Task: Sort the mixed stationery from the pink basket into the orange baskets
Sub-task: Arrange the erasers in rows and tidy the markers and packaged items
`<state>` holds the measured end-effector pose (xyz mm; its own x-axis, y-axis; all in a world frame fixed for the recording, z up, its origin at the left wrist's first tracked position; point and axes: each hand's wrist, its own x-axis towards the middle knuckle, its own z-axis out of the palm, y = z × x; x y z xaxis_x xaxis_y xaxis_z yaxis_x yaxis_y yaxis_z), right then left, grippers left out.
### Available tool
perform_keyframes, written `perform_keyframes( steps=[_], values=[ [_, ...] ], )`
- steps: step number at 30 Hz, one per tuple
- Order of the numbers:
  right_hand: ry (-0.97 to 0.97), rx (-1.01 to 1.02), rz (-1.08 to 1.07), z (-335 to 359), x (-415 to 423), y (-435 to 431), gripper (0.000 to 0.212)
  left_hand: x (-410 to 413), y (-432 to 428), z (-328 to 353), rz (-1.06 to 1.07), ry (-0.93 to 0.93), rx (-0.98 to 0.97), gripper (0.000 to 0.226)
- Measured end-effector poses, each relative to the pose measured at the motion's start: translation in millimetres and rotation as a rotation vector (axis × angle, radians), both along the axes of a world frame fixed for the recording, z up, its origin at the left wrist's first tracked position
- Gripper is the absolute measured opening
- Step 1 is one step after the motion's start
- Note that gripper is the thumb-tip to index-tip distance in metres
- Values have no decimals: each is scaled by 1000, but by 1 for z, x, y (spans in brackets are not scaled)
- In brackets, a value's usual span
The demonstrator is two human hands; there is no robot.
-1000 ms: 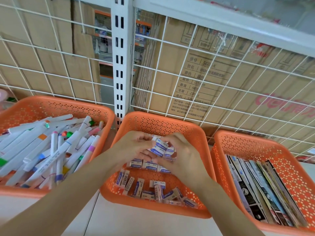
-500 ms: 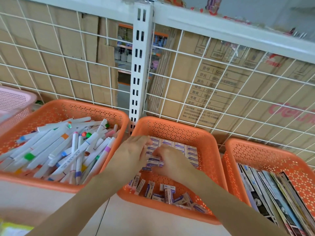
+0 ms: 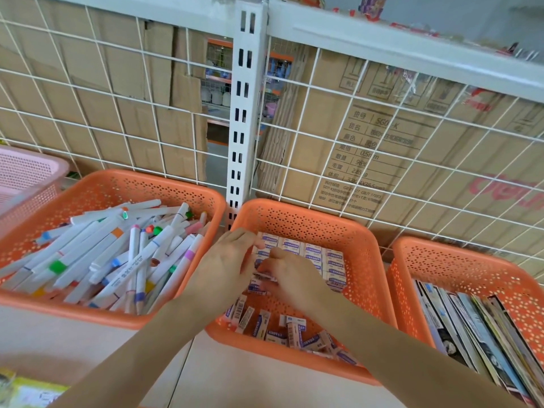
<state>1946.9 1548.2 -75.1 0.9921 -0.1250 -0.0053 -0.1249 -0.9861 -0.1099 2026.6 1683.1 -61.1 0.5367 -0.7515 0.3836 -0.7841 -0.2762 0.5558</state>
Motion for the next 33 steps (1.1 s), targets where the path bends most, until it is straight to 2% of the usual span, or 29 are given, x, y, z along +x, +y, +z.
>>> perform_keyframes(
  steps=[5,17,19,22,24,33],
  values=[
    [8,-3,39,-2,-1,3,25,1,0,-1,-1,22,-6,22],
    [-27,78,-34,-15,3,4,19,3,0,-3,0,41,-31,21],
    [-3,107,-23,-14,2,3,23,3,0,-3,2,47,-33,21],
    [-71,164,-57,-11,0,3,23,3,1,-3,-6,57,-37,20],
    [-127,147,-85,-11,0,1,22,3,1,-3,-4,57,-41,19],
    [-85,85,-105,-12,6,0,18,4,1,-5,-10,62,-39,21]
  ],
)
